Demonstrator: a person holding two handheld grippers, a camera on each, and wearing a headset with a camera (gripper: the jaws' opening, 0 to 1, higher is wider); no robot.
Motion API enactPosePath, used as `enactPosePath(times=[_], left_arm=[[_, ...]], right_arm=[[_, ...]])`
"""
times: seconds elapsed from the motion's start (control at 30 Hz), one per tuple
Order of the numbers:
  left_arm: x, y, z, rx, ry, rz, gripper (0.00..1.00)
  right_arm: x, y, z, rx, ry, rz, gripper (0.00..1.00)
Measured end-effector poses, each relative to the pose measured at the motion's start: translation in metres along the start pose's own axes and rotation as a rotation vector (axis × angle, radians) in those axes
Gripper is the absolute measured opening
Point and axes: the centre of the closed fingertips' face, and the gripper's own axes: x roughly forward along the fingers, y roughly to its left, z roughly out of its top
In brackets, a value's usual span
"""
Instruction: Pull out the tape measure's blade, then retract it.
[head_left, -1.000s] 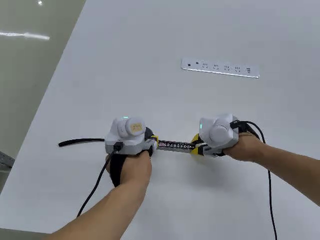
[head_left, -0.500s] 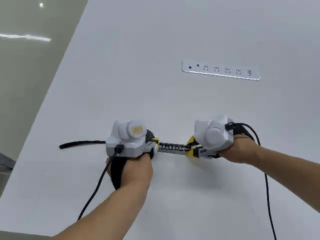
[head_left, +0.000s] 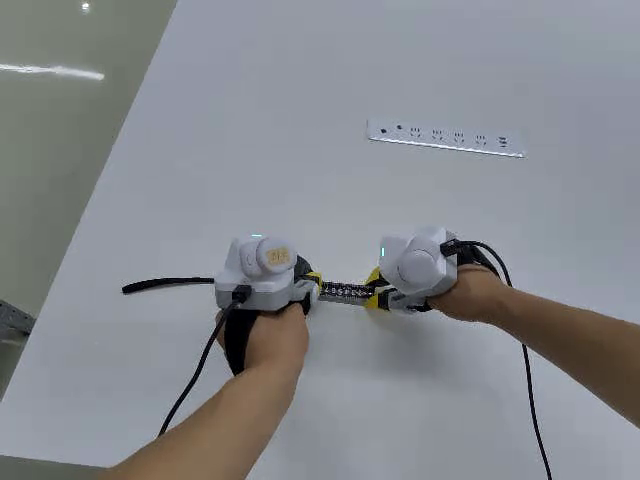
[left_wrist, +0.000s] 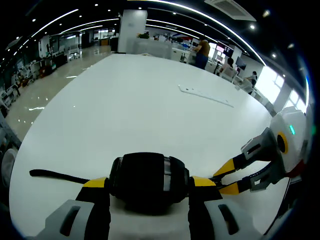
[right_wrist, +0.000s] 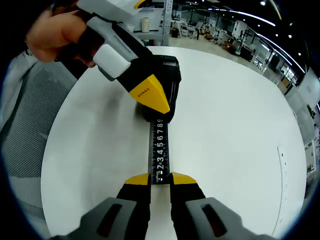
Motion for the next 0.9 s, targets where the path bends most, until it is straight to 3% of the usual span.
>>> enactPosePath(times=[0.9], left_arm=[[0.000,0.000,-0.001,0.004,0.003,0.001,0.59]], right_arm=[[0.014,0.000,0.022,-0.008,-0.024,0.010,0.14]])
